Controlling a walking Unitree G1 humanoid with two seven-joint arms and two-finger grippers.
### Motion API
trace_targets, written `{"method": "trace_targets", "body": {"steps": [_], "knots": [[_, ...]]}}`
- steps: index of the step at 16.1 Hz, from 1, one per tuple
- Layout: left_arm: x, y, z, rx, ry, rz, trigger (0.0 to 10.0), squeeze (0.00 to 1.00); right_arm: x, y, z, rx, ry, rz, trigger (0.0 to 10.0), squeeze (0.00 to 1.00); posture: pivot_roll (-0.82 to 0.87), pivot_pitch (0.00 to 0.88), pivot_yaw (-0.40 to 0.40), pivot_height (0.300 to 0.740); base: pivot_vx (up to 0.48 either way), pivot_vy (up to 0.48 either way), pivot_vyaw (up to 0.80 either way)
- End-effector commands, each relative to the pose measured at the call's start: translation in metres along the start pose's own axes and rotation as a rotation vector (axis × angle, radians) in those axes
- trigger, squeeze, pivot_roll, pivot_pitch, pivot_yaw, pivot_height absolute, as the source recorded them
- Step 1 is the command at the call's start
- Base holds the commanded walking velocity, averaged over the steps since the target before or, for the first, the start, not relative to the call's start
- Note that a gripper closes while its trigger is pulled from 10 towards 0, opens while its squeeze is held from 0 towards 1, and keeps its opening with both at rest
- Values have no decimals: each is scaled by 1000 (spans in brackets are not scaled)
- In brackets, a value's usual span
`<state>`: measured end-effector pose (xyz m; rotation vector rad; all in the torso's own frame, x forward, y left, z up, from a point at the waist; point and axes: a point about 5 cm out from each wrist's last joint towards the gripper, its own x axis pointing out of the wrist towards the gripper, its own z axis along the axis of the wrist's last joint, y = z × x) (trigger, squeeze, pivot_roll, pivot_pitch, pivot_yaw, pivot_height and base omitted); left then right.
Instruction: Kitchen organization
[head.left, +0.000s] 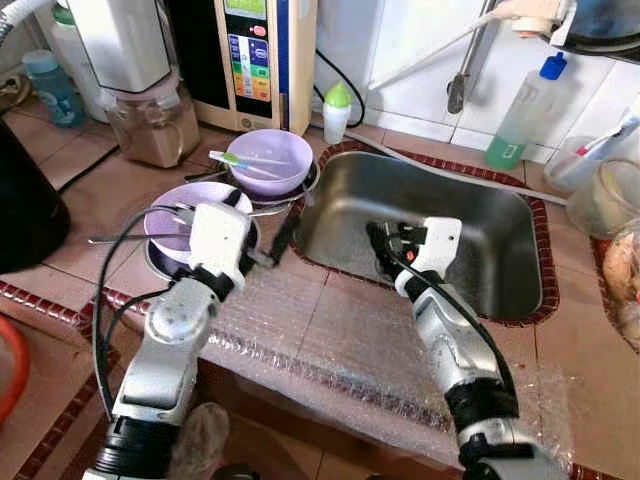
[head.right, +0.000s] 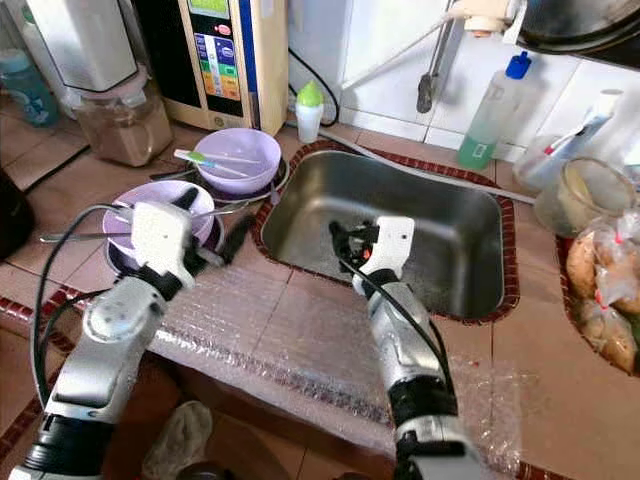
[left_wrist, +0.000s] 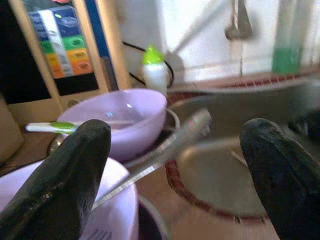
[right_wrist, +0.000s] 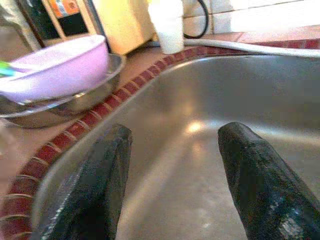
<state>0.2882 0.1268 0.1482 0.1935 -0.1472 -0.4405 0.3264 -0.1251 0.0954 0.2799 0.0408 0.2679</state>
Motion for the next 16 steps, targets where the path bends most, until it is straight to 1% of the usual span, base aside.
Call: {"method": "trace_targets", "body": {"steps": [1,3,5,6,7,8,9,10,11,13,14,15,16], "knots": [[4,-1,3,37,-12,-15,10000,1000,-2,4,5,22,-10,26,10000,1000,30,0,-28,740,0,0,0],[6,2,0,52,6,-8,10000,1000,-5,9,6,59,-10,55,10000,1000,26,0,-26,740,0,0,0],[12,4,-3,152,19,-48,10000,1000,-12,19,3,95,7,106,10000,1000,20,0,-25,740,0,0,0],[13,4,-3,169,23,-52,10000,725,-13,20,3,94,9,110,10000,1000,20,0,-25,740,0,0,0],[16,5,-5,188,30,-55,10000,318,-14,22,3,96,13,119,10000,1000,20,0,-25,740,0,0,0],[21,6,-8,223,52,-75,10000,0,-16,26,4,94,18,145,10000,1000,17,0,-24,740,0,0,0],[24,7,-10,249,57,-81,10000,0,-16,28,5,83,17,160,10000,1000,10,0,-21,740,0,0,0],[27,8,-11,254,63,-80,10000,0,-18,29,6,83,16,166,10000,431,10,0,-21,740,0,0,0],[31,10,-11,259,65,-78,10000,0,-19,29,7,85,17,171,10000,0,4,0,-19,740,0,0,0],[38,11,-11,296,63,-86,10000,0,-23,30,9,80,21,186,10000,0,4,0,-19,740,0,0,0],[41,12,-14,324,69,-106,10000,0,-26,32,10,80,31,212,10000,0,-5,0,-15,740,0,0,0],[44,13,-16,321,77,-114,7294,0,-30,34,10,65,42,240,10000,0,-10,0,-12,740,0,0,0],[44,13,-17,317,77,-113,7294,0,-31,34,10,64,43,243,10000,0,-10,0,-12,740,0,0,0]]}}
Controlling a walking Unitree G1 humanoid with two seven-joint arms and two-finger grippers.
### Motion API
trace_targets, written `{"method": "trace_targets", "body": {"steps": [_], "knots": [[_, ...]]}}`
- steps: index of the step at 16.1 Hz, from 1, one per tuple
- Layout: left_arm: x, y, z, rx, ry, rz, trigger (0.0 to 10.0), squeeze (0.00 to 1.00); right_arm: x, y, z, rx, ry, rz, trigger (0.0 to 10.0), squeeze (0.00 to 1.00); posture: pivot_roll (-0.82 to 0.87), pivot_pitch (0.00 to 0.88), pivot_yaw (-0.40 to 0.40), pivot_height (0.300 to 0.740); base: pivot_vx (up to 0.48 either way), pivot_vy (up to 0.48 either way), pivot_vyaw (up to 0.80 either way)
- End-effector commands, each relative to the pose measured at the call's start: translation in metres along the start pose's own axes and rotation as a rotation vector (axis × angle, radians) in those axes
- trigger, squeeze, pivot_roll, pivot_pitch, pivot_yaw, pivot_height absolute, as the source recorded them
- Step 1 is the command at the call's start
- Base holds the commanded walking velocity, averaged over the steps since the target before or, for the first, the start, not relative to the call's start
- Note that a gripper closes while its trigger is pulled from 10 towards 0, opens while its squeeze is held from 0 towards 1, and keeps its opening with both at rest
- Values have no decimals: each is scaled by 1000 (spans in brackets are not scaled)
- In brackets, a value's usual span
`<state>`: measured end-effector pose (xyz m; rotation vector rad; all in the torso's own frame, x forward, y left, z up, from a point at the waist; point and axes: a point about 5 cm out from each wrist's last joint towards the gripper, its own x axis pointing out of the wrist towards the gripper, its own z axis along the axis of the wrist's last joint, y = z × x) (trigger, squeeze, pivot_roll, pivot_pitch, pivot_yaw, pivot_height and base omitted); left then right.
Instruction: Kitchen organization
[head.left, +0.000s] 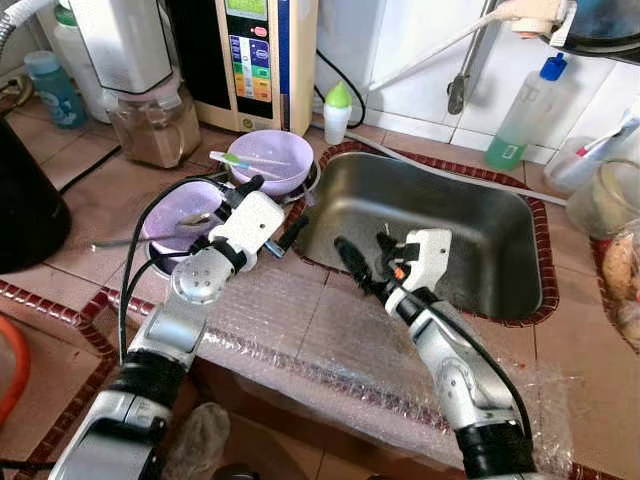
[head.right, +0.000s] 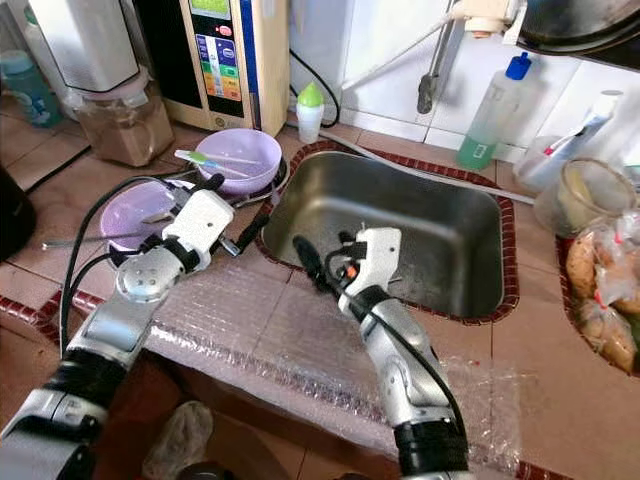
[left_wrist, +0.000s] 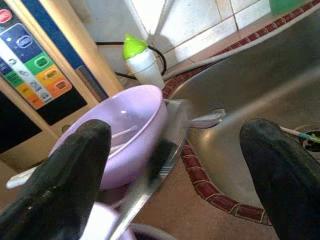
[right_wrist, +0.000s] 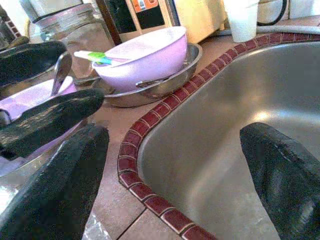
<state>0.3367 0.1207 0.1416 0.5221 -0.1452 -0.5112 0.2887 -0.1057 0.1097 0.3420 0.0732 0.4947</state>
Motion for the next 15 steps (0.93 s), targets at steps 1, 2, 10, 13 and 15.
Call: {"method": "trace_targets", "body": {"steps": [1,2,10,13,15], "knots": [[1,-1,-4,5,16,-19,0,0,-1,3,4,1,-8,20,10000,0,-19,0,-7,740,0,0,0],[3,-1,-5,4,15,-30,0,0,-3,3,3,4,-3,13,10000,0,-19,0,-7,740,0,0,0],[6,8,-11,-6,23,-22,0,0,-4,4,2,10,13,2,10000,0,-26,0,-1,740,0,0,0],[6,9,-10,-12,9,-11,0,0,-3,3,3,9,13,-2,10000,0,-19,0,-6,740,0,0,0],[6,10,-3,-9,-26,-1,0,0,-3,3,2,8,14,-3,10000,0,-19,0,-6,740,0,0,0]]}}
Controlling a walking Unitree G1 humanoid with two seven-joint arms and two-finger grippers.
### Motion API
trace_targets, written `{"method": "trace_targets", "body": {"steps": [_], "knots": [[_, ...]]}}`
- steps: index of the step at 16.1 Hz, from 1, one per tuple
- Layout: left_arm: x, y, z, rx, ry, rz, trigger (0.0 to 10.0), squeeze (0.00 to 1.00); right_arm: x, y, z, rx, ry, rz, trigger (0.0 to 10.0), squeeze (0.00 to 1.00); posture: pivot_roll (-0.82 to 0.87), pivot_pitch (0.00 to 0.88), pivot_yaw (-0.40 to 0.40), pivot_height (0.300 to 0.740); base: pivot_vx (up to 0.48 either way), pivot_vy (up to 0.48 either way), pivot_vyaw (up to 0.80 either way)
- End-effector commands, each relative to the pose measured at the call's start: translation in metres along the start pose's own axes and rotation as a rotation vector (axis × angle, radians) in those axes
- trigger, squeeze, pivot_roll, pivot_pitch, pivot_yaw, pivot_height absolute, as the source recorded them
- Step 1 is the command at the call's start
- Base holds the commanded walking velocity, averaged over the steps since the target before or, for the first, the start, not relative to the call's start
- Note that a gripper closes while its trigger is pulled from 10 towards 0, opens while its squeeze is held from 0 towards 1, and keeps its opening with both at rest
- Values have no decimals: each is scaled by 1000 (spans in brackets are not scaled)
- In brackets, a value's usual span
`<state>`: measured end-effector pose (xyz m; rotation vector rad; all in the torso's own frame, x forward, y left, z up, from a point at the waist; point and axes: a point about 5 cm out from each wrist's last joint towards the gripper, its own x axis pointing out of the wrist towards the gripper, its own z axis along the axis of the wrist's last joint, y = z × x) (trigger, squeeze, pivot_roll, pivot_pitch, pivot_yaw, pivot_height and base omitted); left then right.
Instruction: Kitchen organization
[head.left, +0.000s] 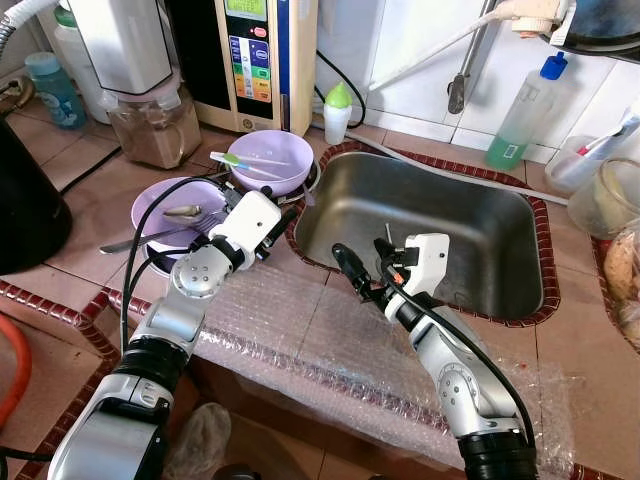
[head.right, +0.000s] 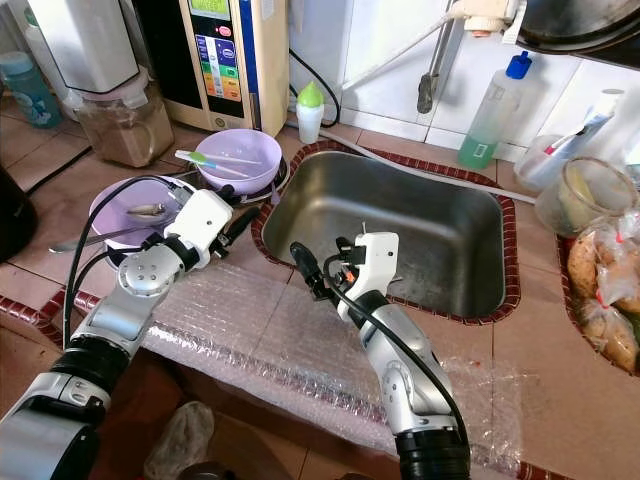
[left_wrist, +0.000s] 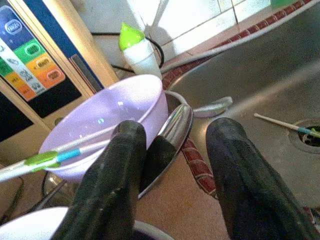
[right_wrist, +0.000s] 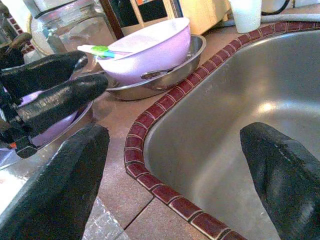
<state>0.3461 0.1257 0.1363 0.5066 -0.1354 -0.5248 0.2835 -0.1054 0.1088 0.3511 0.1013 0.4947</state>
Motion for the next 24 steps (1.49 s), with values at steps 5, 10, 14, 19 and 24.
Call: {"method": "trace_targets", "body": {"steps": [5,10,14,19,24], "knots": [[-4,-1,27,-25,-122,21,0,0,2,-1,4,-8,-8,-5,10000,0,-15,0,-12,740,0,0,0],[-12,-1,38,-23,-160,33,0,0,2,-2,3,-5,-4,-4,10000,0,-11,0,-16,740,0,0,0],[-21,1,34,2,-130,70,10000,0,3,-4,2,-5,-2,-7,10000,0,-4,0,-21,740,0,0,0],[-43,19,30,-66,-134,304,10000,1000,2,-5,-1,-3,2,-15,10000,0,8,0,-22,740,0,0,0],[-22,0,20,34,-69,118,10000,1000,7,-2,1,-4,2,2,10000,0,15,0,-31,740,0,0,0]]}}
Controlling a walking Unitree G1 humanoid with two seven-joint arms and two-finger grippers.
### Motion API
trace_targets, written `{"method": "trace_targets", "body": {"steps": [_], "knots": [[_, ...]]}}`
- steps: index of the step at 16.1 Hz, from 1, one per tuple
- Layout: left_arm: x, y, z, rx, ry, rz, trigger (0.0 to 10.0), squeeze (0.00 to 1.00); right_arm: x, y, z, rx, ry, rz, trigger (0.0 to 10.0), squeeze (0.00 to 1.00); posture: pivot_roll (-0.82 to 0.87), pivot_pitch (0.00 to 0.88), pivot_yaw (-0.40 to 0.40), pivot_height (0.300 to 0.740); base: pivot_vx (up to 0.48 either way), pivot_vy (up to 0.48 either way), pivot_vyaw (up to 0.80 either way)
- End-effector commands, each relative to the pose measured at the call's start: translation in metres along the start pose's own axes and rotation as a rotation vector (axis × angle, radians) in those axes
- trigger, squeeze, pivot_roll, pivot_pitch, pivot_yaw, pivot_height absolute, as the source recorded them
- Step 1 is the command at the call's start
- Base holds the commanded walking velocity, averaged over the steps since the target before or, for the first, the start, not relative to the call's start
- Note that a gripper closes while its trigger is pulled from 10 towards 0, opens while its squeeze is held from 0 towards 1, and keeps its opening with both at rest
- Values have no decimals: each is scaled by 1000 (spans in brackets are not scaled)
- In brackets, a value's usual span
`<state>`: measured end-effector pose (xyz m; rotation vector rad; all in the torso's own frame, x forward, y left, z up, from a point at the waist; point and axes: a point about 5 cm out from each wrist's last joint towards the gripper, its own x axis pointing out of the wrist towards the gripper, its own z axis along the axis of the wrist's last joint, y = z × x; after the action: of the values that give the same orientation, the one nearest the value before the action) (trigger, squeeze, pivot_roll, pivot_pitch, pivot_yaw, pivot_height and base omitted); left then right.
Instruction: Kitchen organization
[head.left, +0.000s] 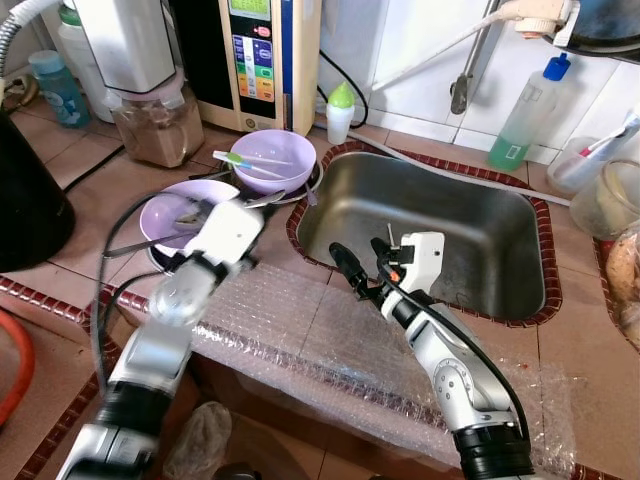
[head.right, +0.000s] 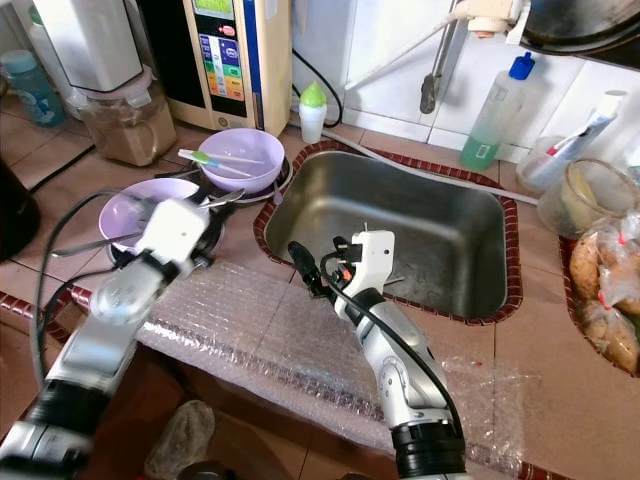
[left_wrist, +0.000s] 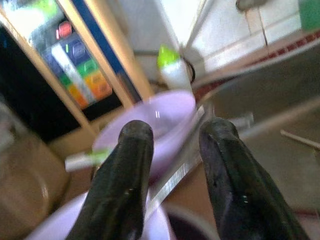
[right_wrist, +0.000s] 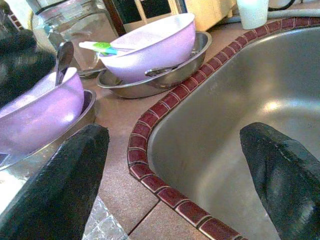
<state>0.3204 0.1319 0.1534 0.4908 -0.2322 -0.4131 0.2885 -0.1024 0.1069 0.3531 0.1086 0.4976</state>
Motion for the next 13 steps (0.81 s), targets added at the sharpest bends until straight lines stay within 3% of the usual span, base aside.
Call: {"method": "trace_targets", "body": {"steps": [1,6,10,13], "knots": [[7,-2,1,32,2,-15,10000,1000,-1,-3,2,-9,-5,-4,10000,0,0,0,-19,740,0,0,0],[22,2,-8,69,79,8,10000,1000,-15,-3,-4,-1,4,-38,10000,0,-34,0,0,740,0,0,0],[38,5,1,64,43,10,10000,1000,-19,-6,-3,-8,-3,-61,10000,0,-58,0,16,740,0,0,0],[39,-2,4,57,33,-16,10000,1000,-20,-6,-3,-8,-4,-64,10000,0,-60,0,14,740,0,0,0]]}}
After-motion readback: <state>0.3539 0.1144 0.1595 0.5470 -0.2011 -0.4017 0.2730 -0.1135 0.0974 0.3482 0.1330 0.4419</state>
